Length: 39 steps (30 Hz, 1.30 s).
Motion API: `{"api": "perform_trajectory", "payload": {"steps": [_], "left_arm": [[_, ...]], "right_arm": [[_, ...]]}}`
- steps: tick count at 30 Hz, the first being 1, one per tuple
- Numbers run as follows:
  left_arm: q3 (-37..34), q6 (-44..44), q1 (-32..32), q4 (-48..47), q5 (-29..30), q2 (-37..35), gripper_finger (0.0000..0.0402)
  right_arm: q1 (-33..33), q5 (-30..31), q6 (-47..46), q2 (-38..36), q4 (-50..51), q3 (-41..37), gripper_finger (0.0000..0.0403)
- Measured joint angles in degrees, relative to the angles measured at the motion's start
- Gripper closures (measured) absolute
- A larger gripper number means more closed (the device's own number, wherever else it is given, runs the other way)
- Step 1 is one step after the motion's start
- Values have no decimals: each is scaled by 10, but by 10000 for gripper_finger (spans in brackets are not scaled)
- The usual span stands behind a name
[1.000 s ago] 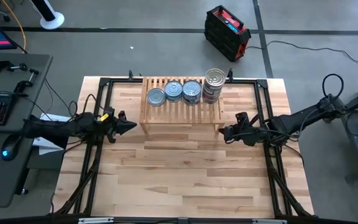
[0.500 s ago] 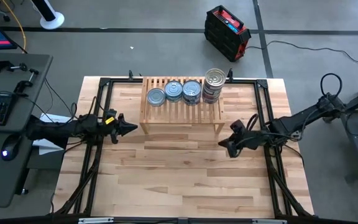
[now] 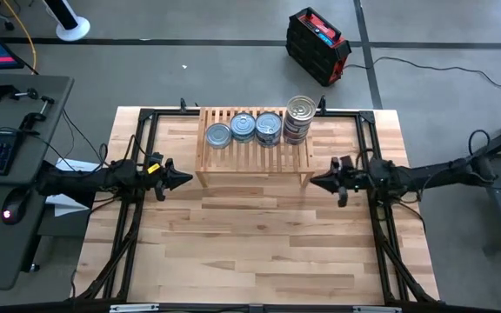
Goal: Stack canned seafood by type on shelf
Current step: Return to Home Position
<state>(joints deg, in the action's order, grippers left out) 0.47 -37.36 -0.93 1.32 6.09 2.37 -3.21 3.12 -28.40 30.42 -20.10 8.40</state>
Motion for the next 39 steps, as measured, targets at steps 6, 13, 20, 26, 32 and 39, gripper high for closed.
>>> {"api": "perform_trajectory", "payload": {"steps": [6,13,20,26,32,39], "left_arm": [[0,0,0,0,0,0,401],[0,0,0,-1,0,0,401],[0,0,0,-1,0,0,401],[0,0,0,-1,0,0,401],[0,0,0,-1,0,0,401],[-1,0,0,-1,0,0,401]], "right_arm": [[3,-4,136,-88,-38,-70,403],[4,11,183,-126,69,-78,403],[4,41,180,-124,162,-78,403],[4,39,180,-124,184,-78,403],[1,38,180,-141,185,-78,403],[-1,28,180,-291,185,-78,403]]}}
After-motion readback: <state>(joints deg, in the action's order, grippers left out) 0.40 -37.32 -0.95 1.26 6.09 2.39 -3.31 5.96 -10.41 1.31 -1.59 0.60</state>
